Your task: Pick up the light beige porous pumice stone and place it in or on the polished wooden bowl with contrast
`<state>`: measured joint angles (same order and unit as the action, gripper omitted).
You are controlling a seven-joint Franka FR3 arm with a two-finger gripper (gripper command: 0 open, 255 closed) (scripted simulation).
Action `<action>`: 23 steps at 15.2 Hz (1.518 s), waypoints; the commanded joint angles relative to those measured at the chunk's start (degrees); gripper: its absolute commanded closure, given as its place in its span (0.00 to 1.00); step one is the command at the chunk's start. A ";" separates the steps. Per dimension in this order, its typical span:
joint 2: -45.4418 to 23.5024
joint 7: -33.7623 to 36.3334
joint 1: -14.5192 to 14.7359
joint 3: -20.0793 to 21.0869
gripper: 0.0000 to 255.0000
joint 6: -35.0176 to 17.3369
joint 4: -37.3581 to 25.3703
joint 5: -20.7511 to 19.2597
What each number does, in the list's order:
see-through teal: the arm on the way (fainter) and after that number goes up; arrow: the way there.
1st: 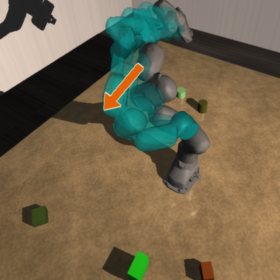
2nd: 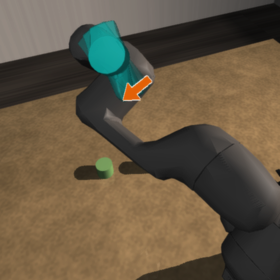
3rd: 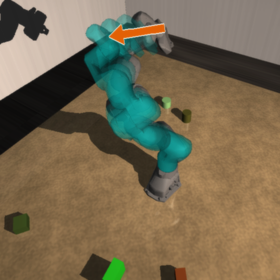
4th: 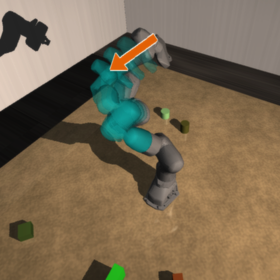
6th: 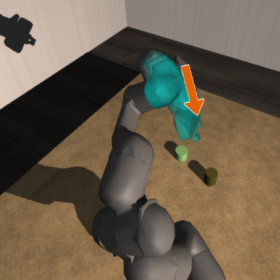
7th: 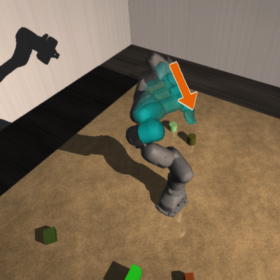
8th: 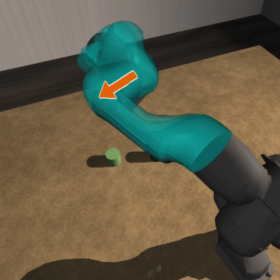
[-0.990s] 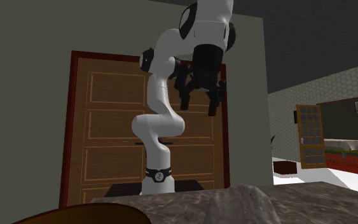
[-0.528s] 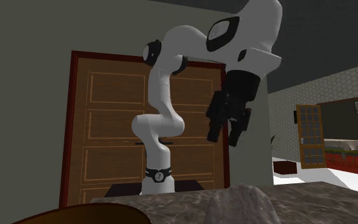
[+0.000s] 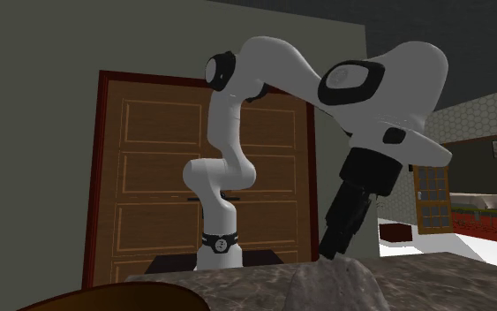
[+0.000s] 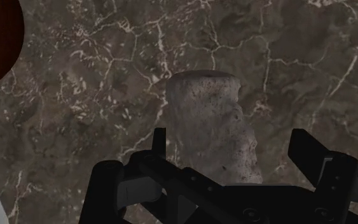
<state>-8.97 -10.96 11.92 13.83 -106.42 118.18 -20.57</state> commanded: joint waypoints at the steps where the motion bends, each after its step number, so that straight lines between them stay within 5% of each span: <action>1: -0.49 0.25 -0.06 -0.10 0.00 -1.27 0.96 -0.50; 13: -1.13 0.75 -0.58 -0.62 0.00 -4.58 3.61 -1.39; 14: -1.13 0.75 -0.58 -0.62 1.00 -4.58 3.61 -1.39; 23: -1.13 0.75 -0.59 -0.62 1.00 -4.59 3.62 -1.40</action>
<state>-9.94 -10.28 11.32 13.20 -111.01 121.56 -22.02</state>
